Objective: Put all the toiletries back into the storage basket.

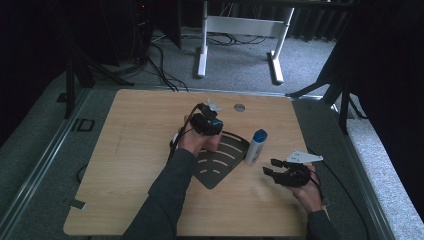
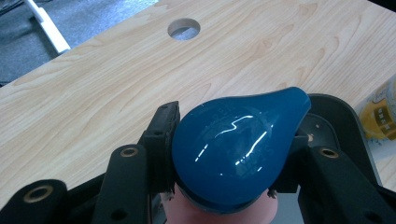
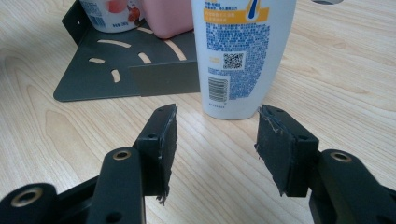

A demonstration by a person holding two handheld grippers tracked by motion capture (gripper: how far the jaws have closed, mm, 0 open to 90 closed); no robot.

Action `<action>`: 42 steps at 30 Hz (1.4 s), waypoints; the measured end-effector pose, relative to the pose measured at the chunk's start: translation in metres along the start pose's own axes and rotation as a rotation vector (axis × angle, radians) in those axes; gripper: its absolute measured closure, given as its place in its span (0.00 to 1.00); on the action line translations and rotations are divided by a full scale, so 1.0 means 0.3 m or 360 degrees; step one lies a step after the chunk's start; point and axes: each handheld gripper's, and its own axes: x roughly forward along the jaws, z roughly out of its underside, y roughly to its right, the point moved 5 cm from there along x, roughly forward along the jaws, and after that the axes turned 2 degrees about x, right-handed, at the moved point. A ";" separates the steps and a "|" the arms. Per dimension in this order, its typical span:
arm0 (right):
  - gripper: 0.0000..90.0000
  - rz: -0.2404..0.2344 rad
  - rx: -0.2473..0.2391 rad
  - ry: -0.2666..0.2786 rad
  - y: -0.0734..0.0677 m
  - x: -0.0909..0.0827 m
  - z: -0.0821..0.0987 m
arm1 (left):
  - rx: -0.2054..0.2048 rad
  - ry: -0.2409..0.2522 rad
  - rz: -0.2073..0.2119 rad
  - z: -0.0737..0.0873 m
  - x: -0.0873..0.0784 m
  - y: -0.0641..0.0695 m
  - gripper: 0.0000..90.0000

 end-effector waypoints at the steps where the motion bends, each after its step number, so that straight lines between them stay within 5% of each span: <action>1: 0.53 -0.0001 0.0001 -0.0003 -0.001 0.001 0.001 | -0.0004 0.0002 -0.0008 0.000 0.000 -0.001 0.59; 22: 0.53 -0.0006 -0.0001 -0.0005 -0.001 0.003 0.001 | -0.0061 0.0016 0.0012 0.008 0.006 -0.020 0.58; 29: 0.53 -0.0008 -0.0005 -0.0012 -0.004 0.007 0.002 | -0.0081 0.0007 0.0033 0.029 0.003 -0.022 0.48; 42: 0.52 -0.0005 -0.0007 -0.0012 -0.004 0.007 0.000 | -0.0112 0.0103 0.0040 0.073 -0.073 -0.014 0.45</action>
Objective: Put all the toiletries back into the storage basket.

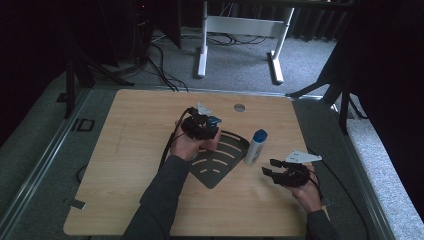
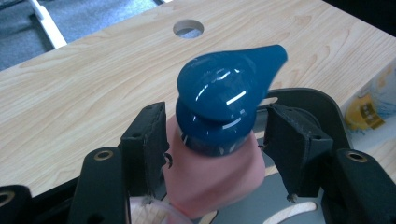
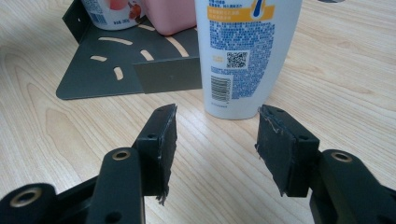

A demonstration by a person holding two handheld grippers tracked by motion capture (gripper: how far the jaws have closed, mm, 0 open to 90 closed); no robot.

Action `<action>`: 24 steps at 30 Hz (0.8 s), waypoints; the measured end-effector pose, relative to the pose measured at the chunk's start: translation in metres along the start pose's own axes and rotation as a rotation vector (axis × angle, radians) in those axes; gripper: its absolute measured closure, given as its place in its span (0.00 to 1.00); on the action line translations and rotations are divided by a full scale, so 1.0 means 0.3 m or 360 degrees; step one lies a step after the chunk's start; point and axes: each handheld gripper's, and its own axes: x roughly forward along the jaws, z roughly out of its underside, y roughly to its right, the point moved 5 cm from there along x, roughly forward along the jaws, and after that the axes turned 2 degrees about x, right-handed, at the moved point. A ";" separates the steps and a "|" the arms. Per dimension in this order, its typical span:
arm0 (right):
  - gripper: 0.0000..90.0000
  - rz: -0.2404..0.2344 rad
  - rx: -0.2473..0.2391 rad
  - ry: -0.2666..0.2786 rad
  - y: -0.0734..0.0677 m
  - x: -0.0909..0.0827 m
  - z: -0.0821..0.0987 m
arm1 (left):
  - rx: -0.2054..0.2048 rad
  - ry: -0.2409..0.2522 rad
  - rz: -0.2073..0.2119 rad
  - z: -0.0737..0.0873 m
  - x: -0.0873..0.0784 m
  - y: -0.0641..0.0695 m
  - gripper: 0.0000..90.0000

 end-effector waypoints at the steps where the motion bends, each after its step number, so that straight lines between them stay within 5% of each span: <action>1: 0.52 0.0000 0.0000 -0.0001 0.000 0.000 0.000 | 0.0012 0.0003 0.0002 0.004 -0.008 0.002 0.45; 12: 0.52 0.0010 -0.0011 0.0007 0.003 -0.010 -0.015 | 0.0020 0.0127 0.0049 0.053 -0.075 0.045 0.49; 24: 0.56 0.0026 -0.0053 0.0019 0.006 -0.014 -0.052 | 0.0066 0.0101 0.0133 0.128 -0.066 0.117 0.50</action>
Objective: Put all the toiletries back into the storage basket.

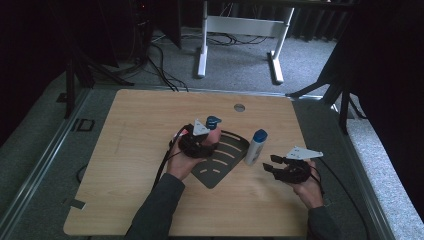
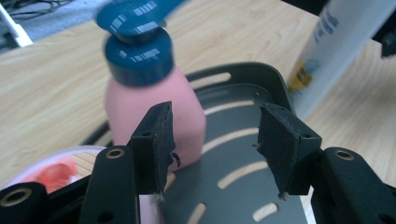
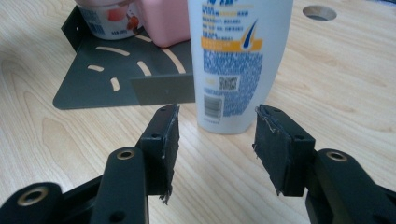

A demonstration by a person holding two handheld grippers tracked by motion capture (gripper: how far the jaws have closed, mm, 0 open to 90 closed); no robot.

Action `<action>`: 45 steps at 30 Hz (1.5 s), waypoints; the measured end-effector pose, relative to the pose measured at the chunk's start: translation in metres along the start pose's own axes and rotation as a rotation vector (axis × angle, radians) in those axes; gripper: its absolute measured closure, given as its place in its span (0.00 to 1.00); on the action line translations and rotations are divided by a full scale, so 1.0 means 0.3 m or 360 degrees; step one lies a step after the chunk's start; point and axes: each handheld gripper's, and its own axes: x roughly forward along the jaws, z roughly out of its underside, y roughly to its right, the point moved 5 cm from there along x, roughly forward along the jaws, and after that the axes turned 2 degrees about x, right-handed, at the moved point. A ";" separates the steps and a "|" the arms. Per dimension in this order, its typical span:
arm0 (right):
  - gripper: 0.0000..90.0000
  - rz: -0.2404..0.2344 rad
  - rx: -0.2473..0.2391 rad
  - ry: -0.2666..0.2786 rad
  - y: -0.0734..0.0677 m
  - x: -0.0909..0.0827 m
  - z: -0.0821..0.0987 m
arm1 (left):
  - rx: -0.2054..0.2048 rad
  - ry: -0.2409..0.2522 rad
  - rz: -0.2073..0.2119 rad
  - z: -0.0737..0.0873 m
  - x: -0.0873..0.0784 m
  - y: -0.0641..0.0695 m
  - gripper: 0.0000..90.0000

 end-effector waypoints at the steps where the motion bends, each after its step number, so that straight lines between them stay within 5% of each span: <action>1: 0.57 -0.0001 -0.0004 0.0001 -0.001 -0.001 -0.006 | -0.0003 -0.0006 0.0003 0.006 0.003 0.003 0.50; 11: 0.75 0.0028 -0.0082 0.0011 -0.001 -0.011 -0.056 | 0.0015 -0.0047 0.0041 0.050 0.021 0.037 0.50; 29: 0.63 0.0037 -0.0132 0.0004 0.059 -0.021 -0.162 | 0.0031 -0.0079 0.0123 0.137 0.066 0.097 0.49; 45: 0.54 -0.0030 -0.0226 0.0002 0.052 -0.017 -0.229 | 0.0038 -0.0127 0.0134 0.210 0.105 0.106 0.49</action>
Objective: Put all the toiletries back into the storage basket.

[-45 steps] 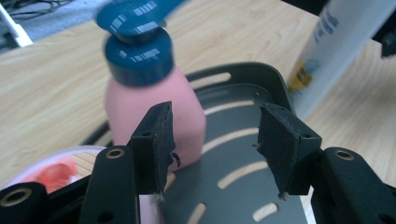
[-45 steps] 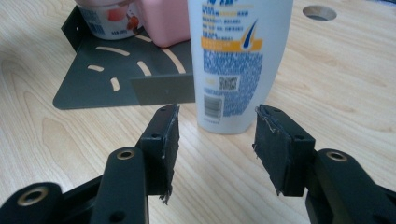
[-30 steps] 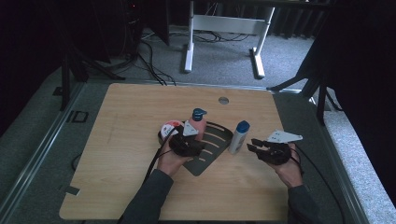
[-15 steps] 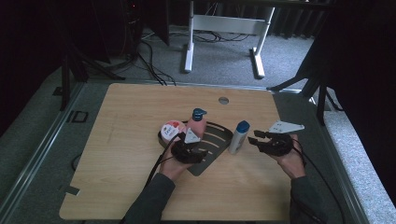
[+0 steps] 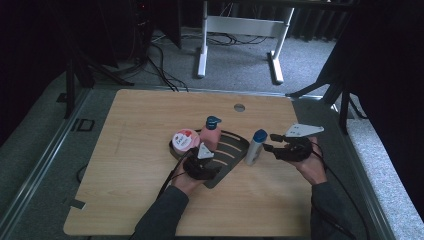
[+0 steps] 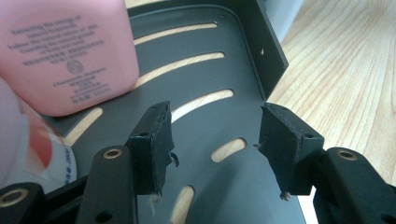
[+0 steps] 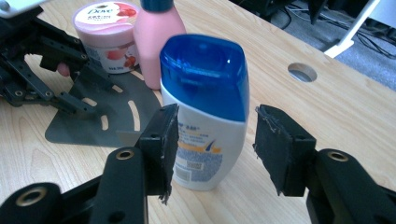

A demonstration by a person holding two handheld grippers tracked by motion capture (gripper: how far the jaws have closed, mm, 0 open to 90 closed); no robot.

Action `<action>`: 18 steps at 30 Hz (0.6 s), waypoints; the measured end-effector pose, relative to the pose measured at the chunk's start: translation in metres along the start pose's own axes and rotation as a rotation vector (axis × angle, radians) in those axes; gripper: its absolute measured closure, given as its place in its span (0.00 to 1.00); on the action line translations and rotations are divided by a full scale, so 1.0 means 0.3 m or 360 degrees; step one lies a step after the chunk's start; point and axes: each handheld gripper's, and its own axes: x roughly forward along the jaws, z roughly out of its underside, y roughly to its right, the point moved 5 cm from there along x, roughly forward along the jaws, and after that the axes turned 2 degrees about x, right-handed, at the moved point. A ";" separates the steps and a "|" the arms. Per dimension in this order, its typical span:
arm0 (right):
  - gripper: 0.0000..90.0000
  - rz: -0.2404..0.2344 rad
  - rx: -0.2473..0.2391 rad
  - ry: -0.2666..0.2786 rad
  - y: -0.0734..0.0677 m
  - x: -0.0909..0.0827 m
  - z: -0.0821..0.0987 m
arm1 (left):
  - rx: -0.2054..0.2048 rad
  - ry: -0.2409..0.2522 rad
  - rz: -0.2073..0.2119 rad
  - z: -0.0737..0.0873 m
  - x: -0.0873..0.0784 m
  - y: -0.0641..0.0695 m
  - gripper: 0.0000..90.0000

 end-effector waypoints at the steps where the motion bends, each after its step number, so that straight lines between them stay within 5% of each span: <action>1: 0.54 -0.0009 -0.0009 0.0001 -0.001 0.000 -0.005 | 0.0000 0.0000 0.0000 0.000 0.000 0.000 0.49; 10: 0.49 -0.0071 -0.0107 -0.0023 -0.006 0.009 -0.042 | 0.0024 -0.0029 0.0019 0.021 0.017 0.013 0.52; 18: 0.47 -0.0110 -0.0142 -0.0032 -0.004 0.028 -0.064 | 0.0059 -0.0072 0.0042 0.031 0.036 0.022 0.65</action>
